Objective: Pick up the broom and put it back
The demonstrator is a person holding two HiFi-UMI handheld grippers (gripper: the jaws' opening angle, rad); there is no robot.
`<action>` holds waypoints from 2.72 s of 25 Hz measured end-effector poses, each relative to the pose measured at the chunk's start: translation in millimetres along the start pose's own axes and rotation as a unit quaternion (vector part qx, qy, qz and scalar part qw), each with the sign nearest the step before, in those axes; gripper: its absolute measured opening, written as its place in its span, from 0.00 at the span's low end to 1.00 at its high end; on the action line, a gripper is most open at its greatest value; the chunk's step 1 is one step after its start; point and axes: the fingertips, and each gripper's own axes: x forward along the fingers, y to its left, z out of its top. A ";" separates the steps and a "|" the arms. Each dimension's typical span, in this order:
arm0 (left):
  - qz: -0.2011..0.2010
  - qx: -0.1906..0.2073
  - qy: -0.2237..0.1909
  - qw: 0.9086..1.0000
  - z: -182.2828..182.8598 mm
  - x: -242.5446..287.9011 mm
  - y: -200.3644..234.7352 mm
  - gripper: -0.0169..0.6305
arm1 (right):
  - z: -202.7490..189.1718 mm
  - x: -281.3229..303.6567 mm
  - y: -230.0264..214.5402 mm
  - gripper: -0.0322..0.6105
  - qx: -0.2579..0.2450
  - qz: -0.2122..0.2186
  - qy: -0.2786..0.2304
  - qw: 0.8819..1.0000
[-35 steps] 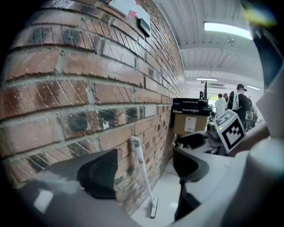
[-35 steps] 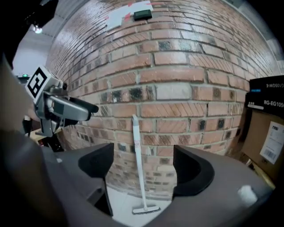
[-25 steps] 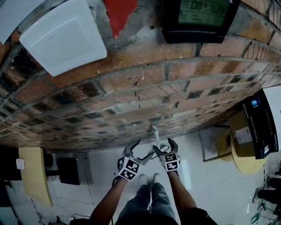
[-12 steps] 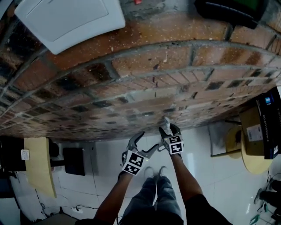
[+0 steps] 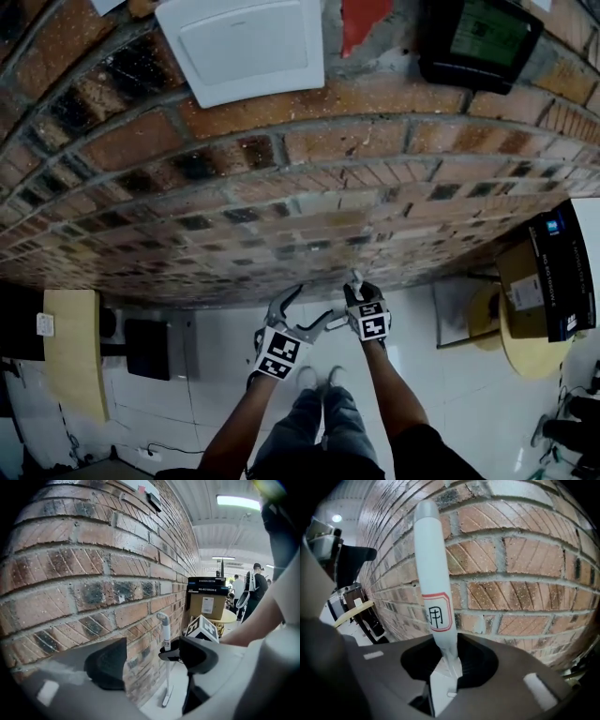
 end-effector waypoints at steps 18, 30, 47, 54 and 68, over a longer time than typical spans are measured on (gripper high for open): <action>0.086 -0.020 -0.097 0.991 78.5 -83.4 16.4 0.58 | 109.6 -135.8 41.2 0.18 -0.030 -0.039 -0.109 0.993; 0.193 -0.053 -0.175 0.964 128.0 -178.6 51.1 0.57 | 209.4 -256.0 74.4 0.18 -0.026 -0.064 -0.217 0.974; 0.231 -0.045 -0.222 0.946 154.9 -228.4 51.3 0.57 | 230.0 -317.9 113.3 0.17 -0.017 -0.045 -0.267 0.963; 0.228 -0.048 -0.231 0.945 158.1 -237.0 51.1 0.57 | 238.8 -319.9 127.8 0.17 -0.025 -0.033 -0.273 0.961; 0.176 -0.042 -0.226 0.957 165.2 -214.6 26.2 0.57 | 227.0 -332.2 101.4 0.17 -0.018 -0.065 -0.265 0.962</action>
